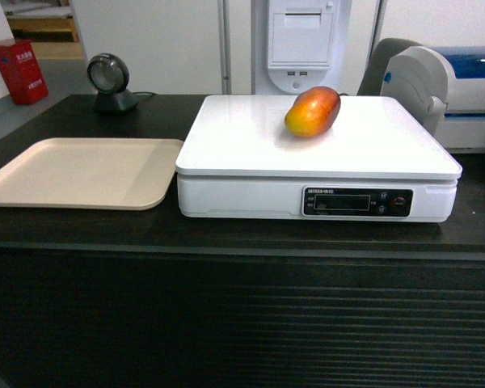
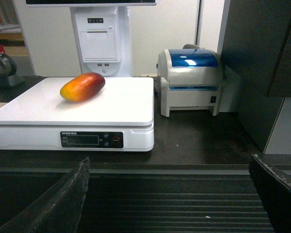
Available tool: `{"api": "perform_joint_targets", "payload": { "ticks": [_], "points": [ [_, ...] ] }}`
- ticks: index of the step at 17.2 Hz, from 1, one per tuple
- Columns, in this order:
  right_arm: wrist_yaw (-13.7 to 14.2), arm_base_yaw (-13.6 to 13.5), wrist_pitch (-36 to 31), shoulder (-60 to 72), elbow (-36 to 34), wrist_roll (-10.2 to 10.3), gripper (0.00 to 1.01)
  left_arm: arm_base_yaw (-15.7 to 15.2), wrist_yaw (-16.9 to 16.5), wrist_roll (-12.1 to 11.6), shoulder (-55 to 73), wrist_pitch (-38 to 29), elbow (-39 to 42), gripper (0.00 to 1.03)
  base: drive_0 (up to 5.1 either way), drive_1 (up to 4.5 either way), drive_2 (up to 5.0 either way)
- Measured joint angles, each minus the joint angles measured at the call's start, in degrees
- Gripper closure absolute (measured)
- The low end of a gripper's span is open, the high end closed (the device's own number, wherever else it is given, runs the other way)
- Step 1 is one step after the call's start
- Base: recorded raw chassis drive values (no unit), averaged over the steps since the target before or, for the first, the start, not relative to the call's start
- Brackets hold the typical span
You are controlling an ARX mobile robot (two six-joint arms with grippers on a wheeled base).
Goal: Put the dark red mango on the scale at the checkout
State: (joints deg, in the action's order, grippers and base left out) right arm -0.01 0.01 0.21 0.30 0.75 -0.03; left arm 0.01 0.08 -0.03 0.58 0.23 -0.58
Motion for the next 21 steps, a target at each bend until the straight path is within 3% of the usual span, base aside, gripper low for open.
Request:
{"api": "perform_joint_targets", "payload": {
  "ticks": [1, 9, 21],
  "points": [
    [0.00, 0.00, -0.04, 0.00, 0.00, 0.00, 0.03, 0.00, -0.07, 0.04, 0.00, -0.02, 0.00, 1.00, 0.0, 0.00, 0.0],
    [-0.02, 0.00, 0.00, 0.00, 0.00, 0.00, 0.03, 0.00, -0.07, 0.02, 0.00, -0.02, 0.00, 0.06, 0.0, 0.00, 0.0],
    [0.00, 0.00, 0.00, 0.00, 0.00, 0.00, 0.03, 0.00, -0.07, 0.02, 0.00, -0.02, 0.00, 0.05, 0.0, 0.00, 0.0]
  ]
}}
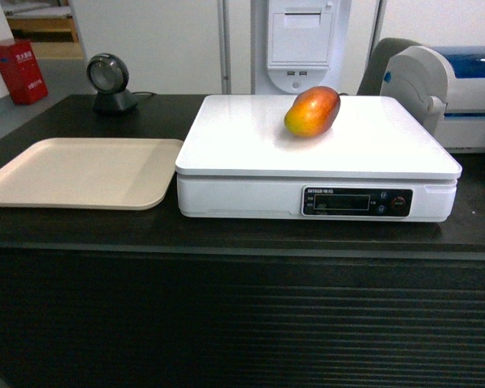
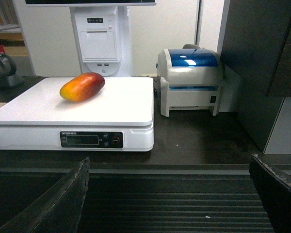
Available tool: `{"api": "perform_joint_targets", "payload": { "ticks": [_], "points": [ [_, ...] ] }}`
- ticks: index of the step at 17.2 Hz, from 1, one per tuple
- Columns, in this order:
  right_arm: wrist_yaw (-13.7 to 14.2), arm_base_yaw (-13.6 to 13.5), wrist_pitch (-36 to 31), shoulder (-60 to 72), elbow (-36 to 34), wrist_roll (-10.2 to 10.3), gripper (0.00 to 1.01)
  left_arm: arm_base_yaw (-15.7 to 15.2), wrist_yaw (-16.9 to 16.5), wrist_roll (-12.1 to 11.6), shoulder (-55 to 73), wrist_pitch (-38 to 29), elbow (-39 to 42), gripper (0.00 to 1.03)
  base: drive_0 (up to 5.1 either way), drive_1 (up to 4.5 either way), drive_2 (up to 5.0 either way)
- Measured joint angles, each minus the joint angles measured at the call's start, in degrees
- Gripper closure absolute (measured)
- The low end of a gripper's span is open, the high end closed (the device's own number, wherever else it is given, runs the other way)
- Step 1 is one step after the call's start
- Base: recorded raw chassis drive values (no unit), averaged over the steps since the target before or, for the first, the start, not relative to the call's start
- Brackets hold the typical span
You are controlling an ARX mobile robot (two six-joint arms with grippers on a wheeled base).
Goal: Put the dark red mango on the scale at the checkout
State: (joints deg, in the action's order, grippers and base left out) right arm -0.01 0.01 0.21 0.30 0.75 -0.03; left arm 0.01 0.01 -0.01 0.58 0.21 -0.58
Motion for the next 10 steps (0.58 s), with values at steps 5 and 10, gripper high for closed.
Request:
{"api": "perform_joint_targets", "payload": {
  "ticks": [5, 10],
  "points": [
    [-0.02, 0.00, 0.00, 0.00, 0.00, 0.00, 0.03, 0.00, 0.00, 0.00, 0.00, 0.00, 0.00, 0.05, 0.0, 0.00, 0.0],
    [-0.02, 0.00, 0.00, 0.00, 0.00, 0.00, 0.03, 0.00, 0.00, 0.00, 0.00, -0.02, 0.00, 0.05, 0.0, 0.00, 0.0]
  ]
}}
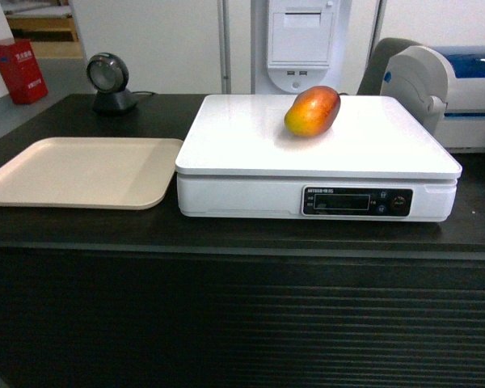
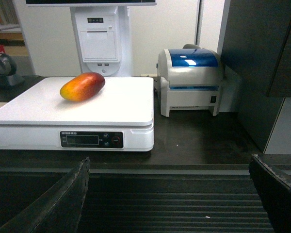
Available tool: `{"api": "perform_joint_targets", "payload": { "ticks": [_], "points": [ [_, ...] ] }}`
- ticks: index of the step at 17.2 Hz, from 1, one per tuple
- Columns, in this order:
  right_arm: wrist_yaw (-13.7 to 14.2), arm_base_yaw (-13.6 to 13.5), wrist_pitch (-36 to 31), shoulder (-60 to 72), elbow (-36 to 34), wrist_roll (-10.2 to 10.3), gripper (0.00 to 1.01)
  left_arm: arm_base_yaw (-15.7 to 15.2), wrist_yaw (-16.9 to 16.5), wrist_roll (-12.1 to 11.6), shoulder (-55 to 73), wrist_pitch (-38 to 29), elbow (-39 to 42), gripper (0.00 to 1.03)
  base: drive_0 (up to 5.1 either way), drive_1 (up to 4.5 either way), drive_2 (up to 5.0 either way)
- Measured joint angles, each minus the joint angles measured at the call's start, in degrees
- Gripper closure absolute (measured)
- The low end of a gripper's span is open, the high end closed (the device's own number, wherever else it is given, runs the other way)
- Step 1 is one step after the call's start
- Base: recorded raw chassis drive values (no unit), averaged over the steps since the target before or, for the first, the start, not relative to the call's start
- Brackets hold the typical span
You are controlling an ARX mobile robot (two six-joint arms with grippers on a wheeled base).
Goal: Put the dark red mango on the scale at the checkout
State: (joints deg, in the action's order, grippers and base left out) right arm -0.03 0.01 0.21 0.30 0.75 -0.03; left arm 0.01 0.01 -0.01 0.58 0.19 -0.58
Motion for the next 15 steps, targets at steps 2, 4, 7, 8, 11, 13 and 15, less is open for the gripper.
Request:
{"api": "perform_joint_targets", "payload": {
  "ticks": [2, 4, 7, 8, 11, 13, 15],
  "points": [
    [0.02, 0.00, -0.13, 0.00, 0.00, 0.00, 0.03, 0.00, 0.00, 0.00, 0.00, -0.09, 0.00, 0.05, 0.0, 0.00, 0.0],
    [0.02, 0.00, -0.15, 0.00, 0.00, 0.00, 0.03, 0.00, 0.02, 0.00, 0.00, -0.17, 0.00, 0.05, 0.0, 0.00, 0.0],
    [0.04, 0.00, 0.04, 0.00, 0.00, 0.00, 0.03, 0.00, 0.00, -0.02, 0.00, -0.13, 0.00, 0.05, 0.0, 0.00, 0.0],
    [0.02, 0.00, -0.04, 0.00, 0.00, -0.02, 0.03, 0.00, 0.04, 0.00, 0.00, -0.07, 0.00, 0.05, 0.0, 0.00, 0.0],
    [-0.02, 0.00, 0.00, 0.00, 0.00, 0.02, 0.03, 0.00, 0.04, -0.02, 0.00, -0.04, 0.00, 0.05, 0.0, 0.00, 0.0],
    [0.09, 0.00, -0.04, 0.00, 0.00, 0.07, 0.03, 0.00, -0.02, 0.00, 0.00, 0.02, 0.00, 0.05, 0.0, 0.00, 0.0],
    [0.00, 0.00, 0.02, 0.00, 0.00, 0.02, 0.03, 0.00, 0.00, -0.02, 0.00, 0.02, 0.00, 0.05, 0.0, 0.00, 0.0]
  ]
}}
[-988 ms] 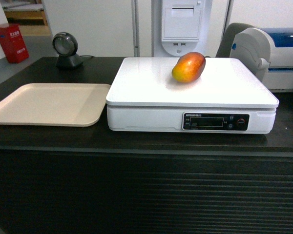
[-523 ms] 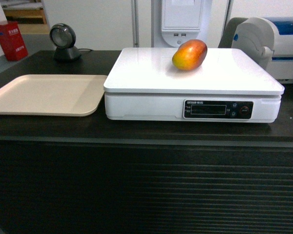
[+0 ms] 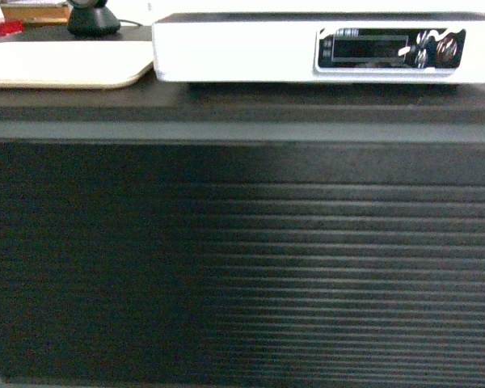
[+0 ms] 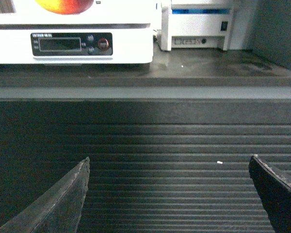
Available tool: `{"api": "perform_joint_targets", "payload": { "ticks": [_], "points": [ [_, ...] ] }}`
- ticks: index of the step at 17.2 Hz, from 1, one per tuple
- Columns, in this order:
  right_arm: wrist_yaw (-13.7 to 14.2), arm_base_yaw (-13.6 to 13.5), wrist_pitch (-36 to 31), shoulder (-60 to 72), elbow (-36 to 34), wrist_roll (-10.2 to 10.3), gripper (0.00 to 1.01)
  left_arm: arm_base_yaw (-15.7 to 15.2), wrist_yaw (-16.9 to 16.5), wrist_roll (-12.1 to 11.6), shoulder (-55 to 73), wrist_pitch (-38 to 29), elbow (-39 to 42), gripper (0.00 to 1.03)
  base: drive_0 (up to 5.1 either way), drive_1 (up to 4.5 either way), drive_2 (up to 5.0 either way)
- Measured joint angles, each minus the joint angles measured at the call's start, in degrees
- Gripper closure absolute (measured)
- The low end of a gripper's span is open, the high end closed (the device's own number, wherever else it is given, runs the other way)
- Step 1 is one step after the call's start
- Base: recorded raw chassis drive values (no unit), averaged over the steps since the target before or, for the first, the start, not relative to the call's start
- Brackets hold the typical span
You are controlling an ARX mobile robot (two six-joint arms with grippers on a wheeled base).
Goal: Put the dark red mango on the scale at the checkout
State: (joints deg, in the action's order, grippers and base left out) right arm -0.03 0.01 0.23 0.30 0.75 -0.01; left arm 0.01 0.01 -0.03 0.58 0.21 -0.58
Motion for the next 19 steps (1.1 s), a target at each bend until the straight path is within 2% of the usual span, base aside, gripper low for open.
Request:
{"api": "perform_joint_targets", "payload": {
  "ticks": [19],
  "points": [
    [0.02, 0.00, 0.09, 0.00, 0.00, -0.02, 0.03, 0.00, 0.00, 0.02, 0.00, 0.13, 0.00, 0.05, 0.0, 0.00, 0.0]
  ]
}}
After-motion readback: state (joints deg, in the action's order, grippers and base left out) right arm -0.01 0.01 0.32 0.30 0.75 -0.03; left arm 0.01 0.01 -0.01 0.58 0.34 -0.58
